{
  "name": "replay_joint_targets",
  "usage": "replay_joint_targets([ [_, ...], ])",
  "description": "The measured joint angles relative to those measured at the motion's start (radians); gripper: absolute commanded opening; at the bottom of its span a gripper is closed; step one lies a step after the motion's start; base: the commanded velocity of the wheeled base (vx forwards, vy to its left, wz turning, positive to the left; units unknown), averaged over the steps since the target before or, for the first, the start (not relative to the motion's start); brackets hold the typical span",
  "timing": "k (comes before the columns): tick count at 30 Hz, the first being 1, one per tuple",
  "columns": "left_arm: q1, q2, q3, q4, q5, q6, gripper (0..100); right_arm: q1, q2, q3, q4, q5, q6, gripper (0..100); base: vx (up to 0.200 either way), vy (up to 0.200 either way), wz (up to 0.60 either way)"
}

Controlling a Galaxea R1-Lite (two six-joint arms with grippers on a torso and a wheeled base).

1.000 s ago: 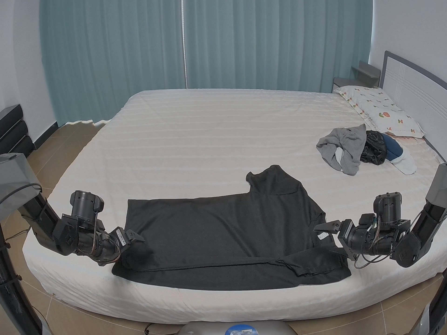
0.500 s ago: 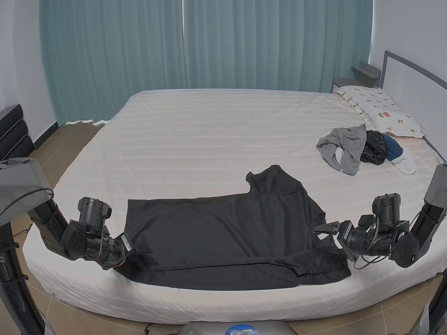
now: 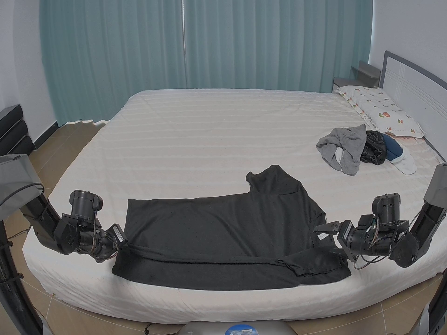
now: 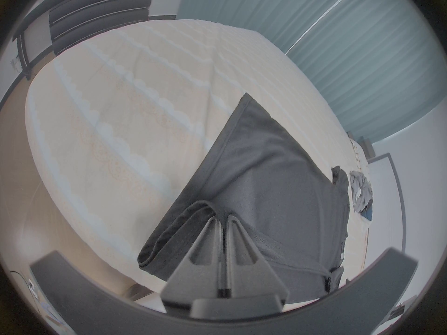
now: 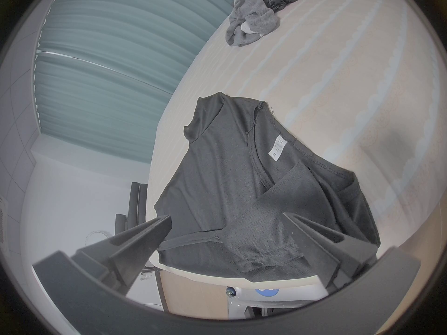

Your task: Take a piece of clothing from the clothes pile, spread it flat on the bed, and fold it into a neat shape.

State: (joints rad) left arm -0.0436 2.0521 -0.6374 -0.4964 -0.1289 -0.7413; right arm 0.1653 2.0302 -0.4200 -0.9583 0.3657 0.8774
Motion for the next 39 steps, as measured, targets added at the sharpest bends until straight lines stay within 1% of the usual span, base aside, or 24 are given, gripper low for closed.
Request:
replay_joint_targets([
  [4,0.004,0.004,-0.033,0.004,-0.001,-0.044,0,0.000,0.006,-0.004,-0.005,-0.002,-0.001,100,0.000,0.000,0.00],
  [10,0.020,0.026,-0.066,0.014,-0.010,-0.068,0,0.000,0.018,0.000,-0.067,-0.004,-0.007,100,0.000,0.000,0.00],
  [13,0.031,0.039,-0.085,0.035,-0.015,-0.087,0,0.001,0.029,0.002,-0.074,-0.006,-0.020,100,0.000,0.000,0.00],
  [16,0.038,0.047,-0.096,0.056,-0.017,-0.092,0,-0.003,0.043,0.003,-0.075,-0.006,-0.056,100,0.000,0.000,0.00],
  [21,0.040,0.051,-0.099,0.064,-0.020,-0.092,0,-0.022,0.072,-0.003,-0.076,0.001,-0.161,100,0.000,0.000,0.00],
  [24,0.038,0.049,-0.094,0.066,-0.033,-0.092,0,-0.039,0.090,-0.018,-0.072,0.013,-0.208,100,0.000,0.000,0.00],
  [33,0.034,0.039,-0.084,0.067,-0.047,-0.092,0,-0.069,0.145,-0.059,-0.065,0.026,-0.298,100,0.000,0.000,0.00],
  [39,0.032,0.033,-0.078,0.067,-0.048,-0.091,0,-0.083,0.179,-0.087,-0.065,0.028,-0.313,100,0.000,0.000,0.00],
])
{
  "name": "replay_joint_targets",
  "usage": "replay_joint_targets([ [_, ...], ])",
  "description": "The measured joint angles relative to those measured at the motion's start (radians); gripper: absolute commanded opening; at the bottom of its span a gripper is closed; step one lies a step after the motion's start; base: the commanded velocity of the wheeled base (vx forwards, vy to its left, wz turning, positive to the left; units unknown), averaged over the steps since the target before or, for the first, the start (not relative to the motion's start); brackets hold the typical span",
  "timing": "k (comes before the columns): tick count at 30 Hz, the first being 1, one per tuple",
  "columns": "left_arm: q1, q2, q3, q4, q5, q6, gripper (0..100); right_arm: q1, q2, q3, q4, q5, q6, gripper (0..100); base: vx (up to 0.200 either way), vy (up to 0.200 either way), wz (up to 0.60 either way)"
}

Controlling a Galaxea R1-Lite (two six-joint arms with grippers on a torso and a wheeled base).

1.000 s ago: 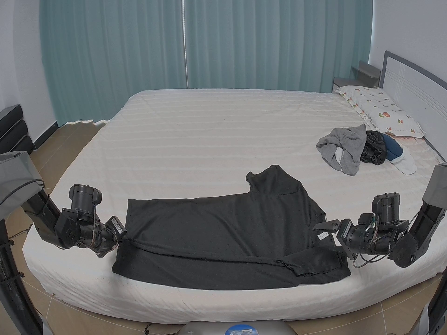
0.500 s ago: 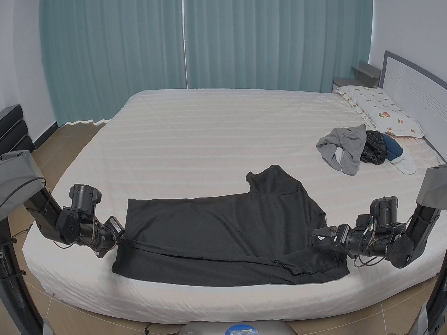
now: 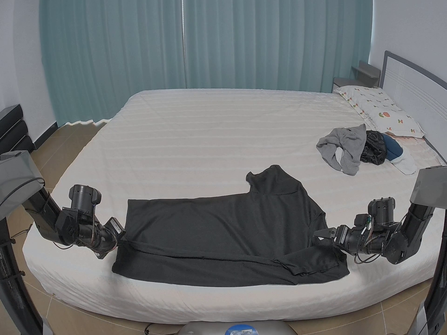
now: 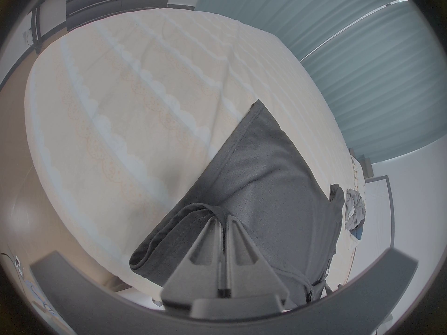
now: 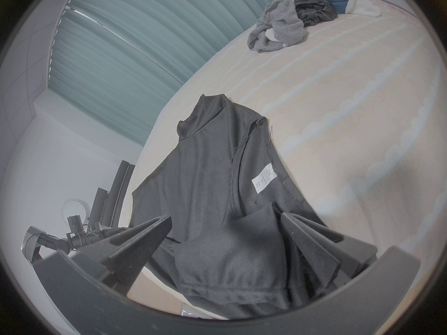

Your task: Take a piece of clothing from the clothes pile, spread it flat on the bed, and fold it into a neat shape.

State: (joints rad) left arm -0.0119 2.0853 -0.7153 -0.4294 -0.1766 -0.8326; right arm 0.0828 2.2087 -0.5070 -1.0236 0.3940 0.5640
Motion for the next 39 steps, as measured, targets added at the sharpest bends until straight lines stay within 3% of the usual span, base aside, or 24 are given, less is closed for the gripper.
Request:
replay_joint_targets([
  [8,-0.006,-0.012,0.008,0.001,0.000,0.001,0,-0.006,0.039,-0.026,0.002,0.011,-0.021,100,0.000,0.000,0.00],
  [9,-0.006,-0.013,0.008,0.001,0.000,0.002,0,-0.009,0.044,-0.027,0.003,0.011,-0.032,0,0.000,0.000,0.00],
  [22,-0.007,-0.022,0.017,0.011,0.000,0.008,0,-0.025,0.071,-0.019,-0.015,0.014,-0.051,0,0.000,0.000,0.00],
  [39,0.019,-0.163,0.016,0.217,-0.064,0.079,0,-0.093,-0.112,0.118,-0.084,0.076,-0.009,0,0.000,0.000,0.00],
])
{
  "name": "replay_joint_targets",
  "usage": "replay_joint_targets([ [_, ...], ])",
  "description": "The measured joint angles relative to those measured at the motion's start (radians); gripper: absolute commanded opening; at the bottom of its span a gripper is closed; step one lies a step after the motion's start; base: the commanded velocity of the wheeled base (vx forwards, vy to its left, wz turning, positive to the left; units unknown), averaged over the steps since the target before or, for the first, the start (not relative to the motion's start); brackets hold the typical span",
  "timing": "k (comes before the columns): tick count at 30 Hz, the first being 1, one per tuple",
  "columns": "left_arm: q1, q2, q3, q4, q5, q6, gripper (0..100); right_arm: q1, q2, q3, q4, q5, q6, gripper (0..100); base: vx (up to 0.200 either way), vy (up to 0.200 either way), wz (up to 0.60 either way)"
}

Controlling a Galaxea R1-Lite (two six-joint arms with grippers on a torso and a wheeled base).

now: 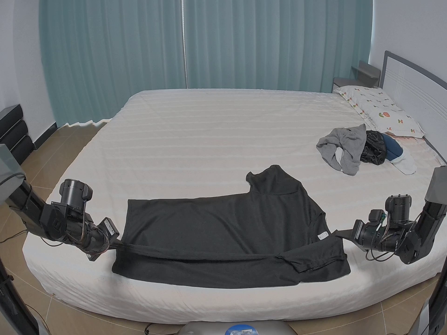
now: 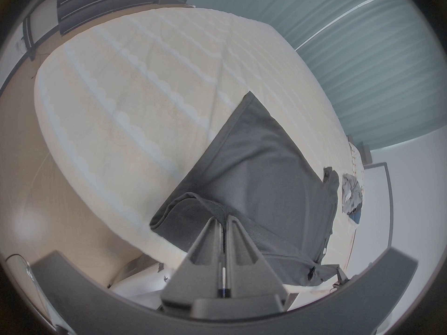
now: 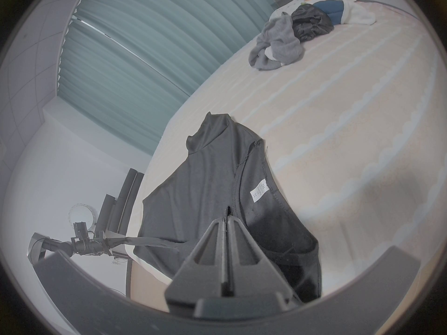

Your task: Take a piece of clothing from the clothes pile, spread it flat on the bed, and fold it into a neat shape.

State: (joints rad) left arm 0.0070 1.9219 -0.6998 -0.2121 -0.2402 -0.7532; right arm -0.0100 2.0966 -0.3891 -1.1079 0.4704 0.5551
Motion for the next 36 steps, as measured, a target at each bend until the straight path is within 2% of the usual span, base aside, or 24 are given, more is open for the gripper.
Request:
replay_joint_targets([
  [7,0.066,-0.075,-0.004,0.088,-0.057,0.052,0,-0.016,-0.073,0.085,-0.042,0.007,0.001,0,0.000,0.000,0.00],
  [18,0.086,-0.159,-0.001,0.227,-0.143,0.083,0,-0.021,-0.202,0.191,-0.049,0.035,0.002,0,0.000,0.000,0.00],
  [36,0.125,-0.261,0.000,0.407,-0.156,0.207,0,-0.077,-0.350,0.345,-0.043,0.088,-0.011,0,0.000,0.000,0.00],
])
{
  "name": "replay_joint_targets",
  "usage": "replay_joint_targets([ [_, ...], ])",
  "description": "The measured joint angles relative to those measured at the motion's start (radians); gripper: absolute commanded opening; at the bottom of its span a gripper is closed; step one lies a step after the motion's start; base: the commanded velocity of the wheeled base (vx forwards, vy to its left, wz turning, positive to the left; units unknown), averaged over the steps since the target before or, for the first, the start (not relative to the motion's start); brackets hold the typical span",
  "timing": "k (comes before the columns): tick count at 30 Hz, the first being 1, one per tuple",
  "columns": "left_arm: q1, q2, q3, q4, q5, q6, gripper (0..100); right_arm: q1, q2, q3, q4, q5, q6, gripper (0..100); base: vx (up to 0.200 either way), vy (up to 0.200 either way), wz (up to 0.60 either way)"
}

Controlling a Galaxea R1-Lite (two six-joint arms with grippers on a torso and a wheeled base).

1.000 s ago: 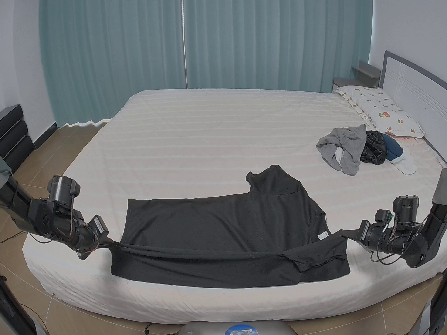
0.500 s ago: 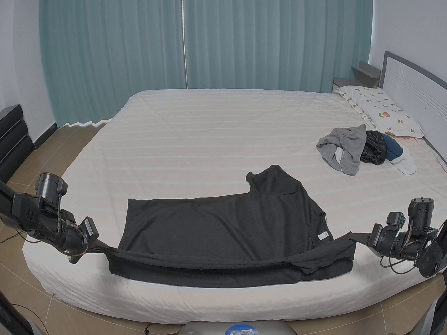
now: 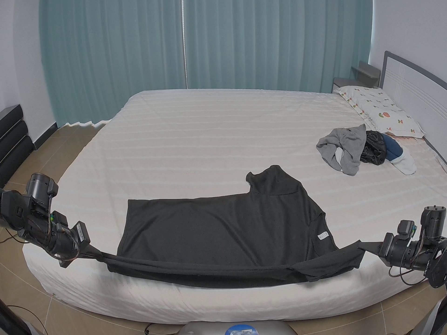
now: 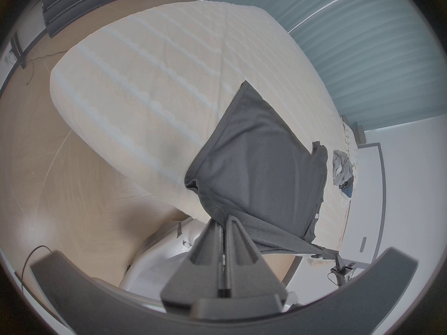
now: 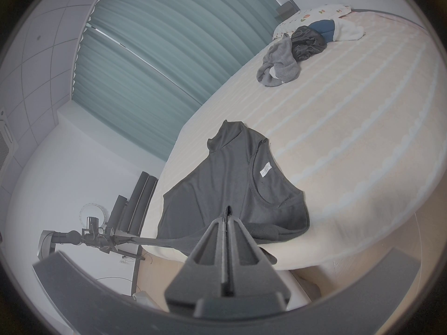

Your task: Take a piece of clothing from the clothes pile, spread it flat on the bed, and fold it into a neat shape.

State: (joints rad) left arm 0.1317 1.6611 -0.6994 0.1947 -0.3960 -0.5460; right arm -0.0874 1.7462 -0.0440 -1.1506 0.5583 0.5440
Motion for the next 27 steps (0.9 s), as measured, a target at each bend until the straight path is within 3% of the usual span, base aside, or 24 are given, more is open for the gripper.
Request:
replay_joint_targets([
  [8,0.002,-0.017,0.000,0.090,0.000,0.074,0,-0.007,-0.036,0.024,0.016,0.003,-0.018,0,0.000,0.000,0.00],
  [14,0.006,-0.019,0.000,0.138,0.001,0.112,0,-0.010,-0.082,0.027,0.119,0.003,-0.042,0,0.000,0.000,0.00],
  [20,0.007,-0.017,-0.004,0.188,0.003,0.140,0,-0.012,-0.126,0.027,0.211,0.003,-0.097,0,0.000,0.000,0.00],
  [27,0.008,0.016,-0.035,0.197,0.008,0.145,0,-0.013,-0.120,0.010,0.222,0.002,-0.107,0,0.000,0.000,0.00],
])
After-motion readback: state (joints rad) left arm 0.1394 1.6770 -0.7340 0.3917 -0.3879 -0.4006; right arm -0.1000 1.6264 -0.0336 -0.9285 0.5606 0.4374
